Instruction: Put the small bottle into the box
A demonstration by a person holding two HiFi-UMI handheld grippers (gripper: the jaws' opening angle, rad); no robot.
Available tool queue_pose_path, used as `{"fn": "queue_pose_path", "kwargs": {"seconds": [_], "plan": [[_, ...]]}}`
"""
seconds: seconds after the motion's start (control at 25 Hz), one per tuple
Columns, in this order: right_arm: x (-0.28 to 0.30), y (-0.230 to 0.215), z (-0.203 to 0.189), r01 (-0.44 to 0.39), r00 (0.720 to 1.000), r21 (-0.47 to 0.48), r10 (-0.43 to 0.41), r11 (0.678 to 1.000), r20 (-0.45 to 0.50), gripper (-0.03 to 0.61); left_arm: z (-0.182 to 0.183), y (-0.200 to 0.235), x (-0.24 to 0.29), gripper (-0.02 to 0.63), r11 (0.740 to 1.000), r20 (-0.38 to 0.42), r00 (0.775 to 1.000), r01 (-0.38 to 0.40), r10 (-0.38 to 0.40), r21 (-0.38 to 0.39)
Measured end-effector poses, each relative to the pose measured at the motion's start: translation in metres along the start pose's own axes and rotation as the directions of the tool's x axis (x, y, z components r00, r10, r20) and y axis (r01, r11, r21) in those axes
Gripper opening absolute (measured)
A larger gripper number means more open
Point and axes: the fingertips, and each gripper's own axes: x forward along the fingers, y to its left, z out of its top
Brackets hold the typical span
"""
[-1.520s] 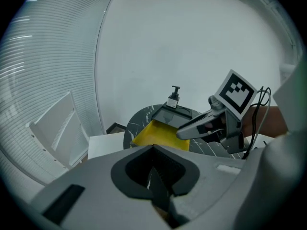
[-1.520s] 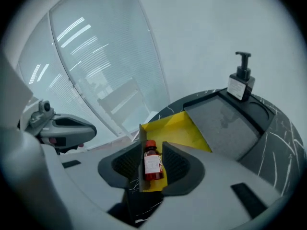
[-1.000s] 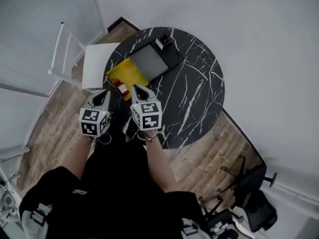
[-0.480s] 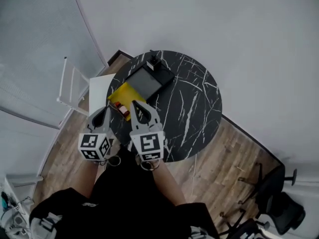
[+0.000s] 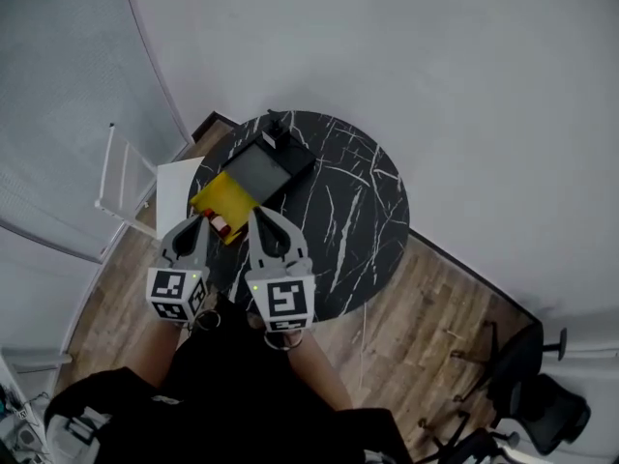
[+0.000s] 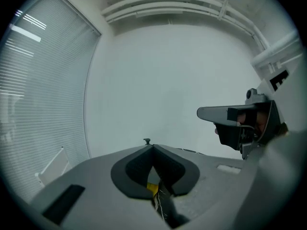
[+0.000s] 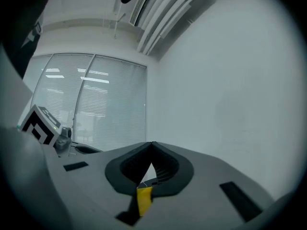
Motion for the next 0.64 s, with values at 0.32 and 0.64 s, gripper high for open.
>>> {"fn": "queue_pose_path", "kwargs": {"seconds": [0.32,0.64], "plan": [[0.001,-0.004,0.008,-0.001,1.0,-0.011,0.001,1.0,-0.011,-0.005,0.014,-0.009,0.007,0.0,0.999,0.006,1.0,0.023,-0.023,0.029],[0.013,-0.003,0.027,-0.004,0.999,-0.015,0.005,1.0,0.031,-0.005,0.019,0.002,0.011,0.0,0.999,-0.013,1.0,0.028,-0.027,0.04]]}}
